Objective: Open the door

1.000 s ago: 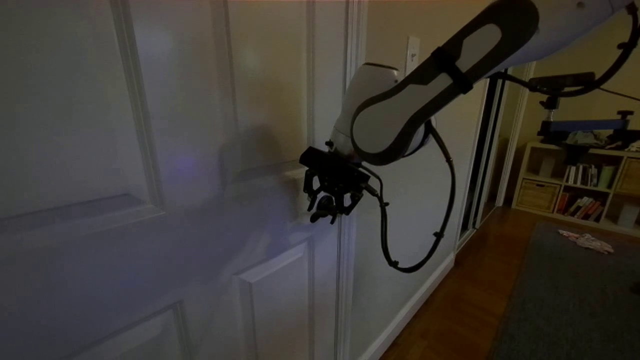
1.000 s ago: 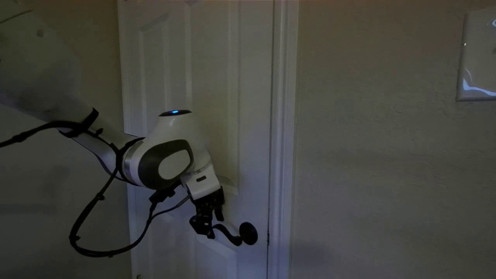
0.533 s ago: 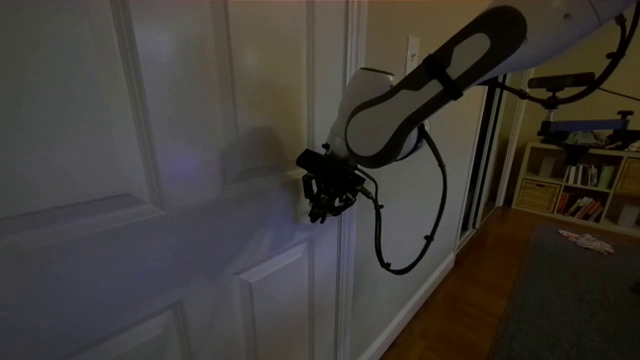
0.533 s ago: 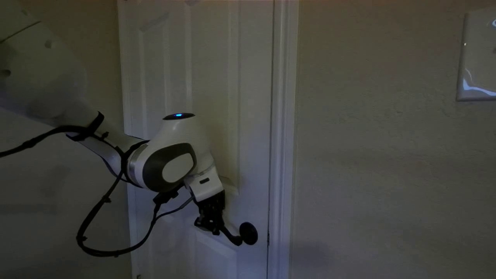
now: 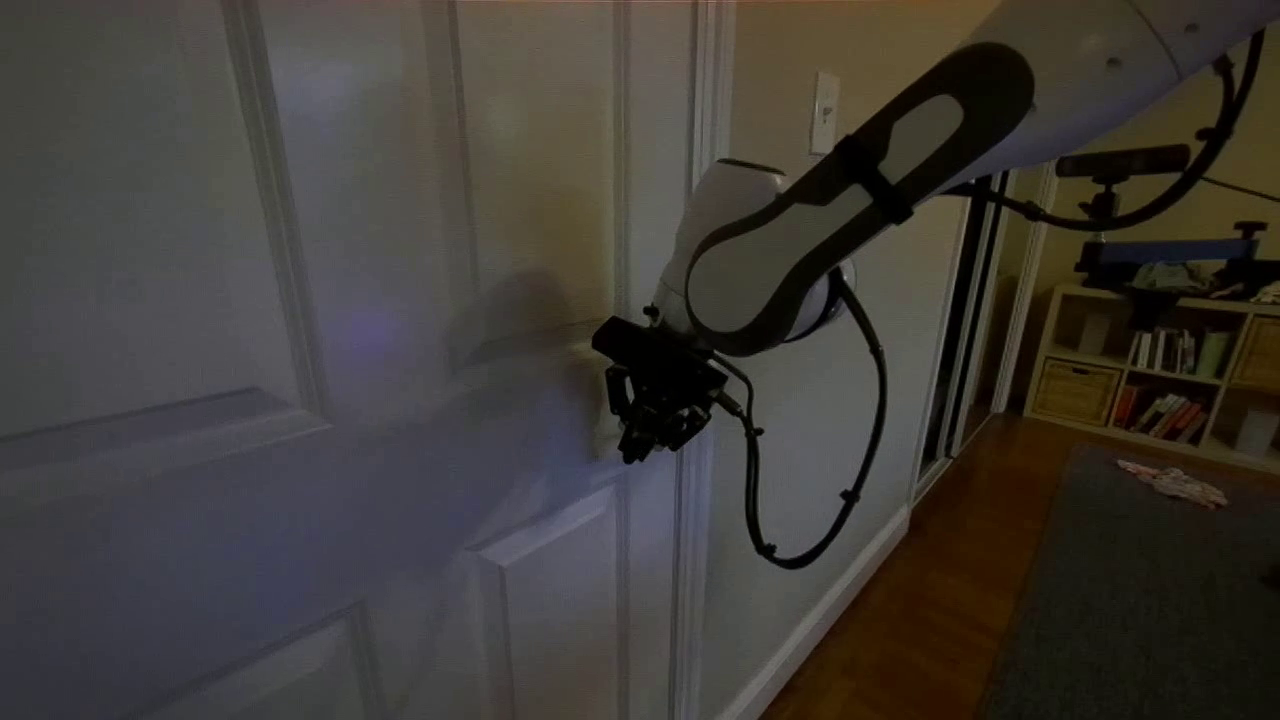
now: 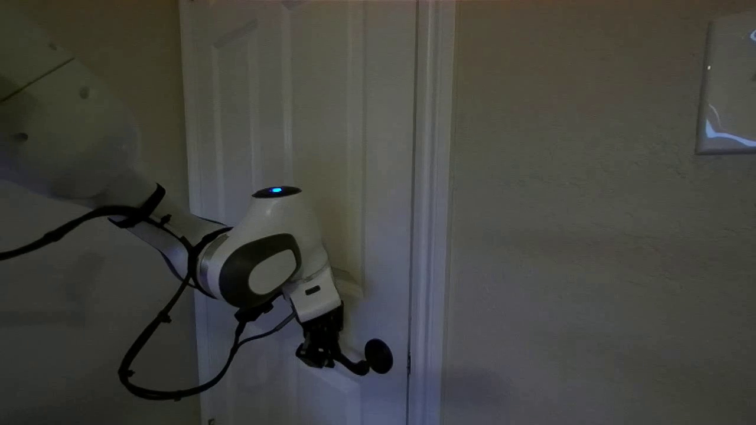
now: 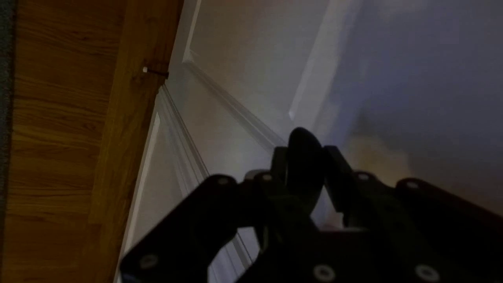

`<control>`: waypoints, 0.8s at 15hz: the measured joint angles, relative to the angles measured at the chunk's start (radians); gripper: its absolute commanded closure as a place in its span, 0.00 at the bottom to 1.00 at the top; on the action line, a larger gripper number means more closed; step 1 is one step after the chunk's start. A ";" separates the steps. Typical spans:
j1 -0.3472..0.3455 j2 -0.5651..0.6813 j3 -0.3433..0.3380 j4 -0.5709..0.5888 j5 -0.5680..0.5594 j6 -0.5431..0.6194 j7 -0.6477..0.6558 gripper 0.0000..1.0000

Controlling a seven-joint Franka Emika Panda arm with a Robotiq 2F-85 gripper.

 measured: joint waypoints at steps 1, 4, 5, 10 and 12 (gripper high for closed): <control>-0.002 0.017 0.000 0.009 0.001 0.003 -0.012 0.89; -0.008 0.057 -0.003 0.030 0.001 0.016 -0.070 0.89; -0.008 0.063 -0.005 0.032 0.001 0.021 -0.088 0.89; -0.008 0.072 -0.021 0.001 0.001 0.033 -0.138 0.89; -0.007 0.047 -0.027 -0.052 0.001 0.032 -0.145 0.89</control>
